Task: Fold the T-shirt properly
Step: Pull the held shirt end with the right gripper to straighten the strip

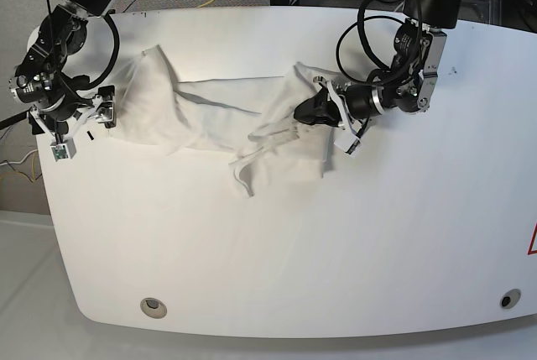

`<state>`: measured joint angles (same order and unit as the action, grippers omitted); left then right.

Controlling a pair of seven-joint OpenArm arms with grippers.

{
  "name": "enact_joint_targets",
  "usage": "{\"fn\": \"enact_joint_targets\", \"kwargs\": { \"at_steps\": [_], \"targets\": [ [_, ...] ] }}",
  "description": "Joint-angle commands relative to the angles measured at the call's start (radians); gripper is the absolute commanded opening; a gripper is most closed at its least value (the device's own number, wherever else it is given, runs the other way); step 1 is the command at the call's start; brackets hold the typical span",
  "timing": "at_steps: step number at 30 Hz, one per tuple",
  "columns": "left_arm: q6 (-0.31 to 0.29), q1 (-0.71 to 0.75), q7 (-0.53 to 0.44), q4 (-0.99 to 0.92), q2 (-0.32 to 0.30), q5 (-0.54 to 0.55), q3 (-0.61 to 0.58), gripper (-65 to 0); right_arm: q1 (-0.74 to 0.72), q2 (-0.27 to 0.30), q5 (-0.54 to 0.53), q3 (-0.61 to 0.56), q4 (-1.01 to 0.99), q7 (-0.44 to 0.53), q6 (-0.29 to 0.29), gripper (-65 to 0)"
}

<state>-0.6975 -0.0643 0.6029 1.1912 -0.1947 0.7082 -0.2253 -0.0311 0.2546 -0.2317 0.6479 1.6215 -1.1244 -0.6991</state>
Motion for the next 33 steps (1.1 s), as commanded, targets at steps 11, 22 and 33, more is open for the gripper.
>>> {"fn": "enact_joint_targets", "kwargs": {
  "at_steps": [11, 22, 33],
  "targets": [
    [-0.001, -0.013, 0.001, 0.014, -0.007, -0.005, 0.002, -63.8, -0.010, 0.015, -0.004, 0.005, -0.132, 0.102, 0.001, 0.0],
    [-0.001, -0.013, 0.001, 0.014, -0.007, -0.005, 0.002, -63.8, -0.007, 0.016, -0.004, 0.005, -0.229, 0.182, 0.001, 0.0],
    [-0.001, -0.015, 0.001, 0.014, -0.005, -0.003, 0.002, -63.8, 0.017, 0.009, -0.004, -0.001, -0.247, 0.214, 0.001, -47.0]
  ]
}}
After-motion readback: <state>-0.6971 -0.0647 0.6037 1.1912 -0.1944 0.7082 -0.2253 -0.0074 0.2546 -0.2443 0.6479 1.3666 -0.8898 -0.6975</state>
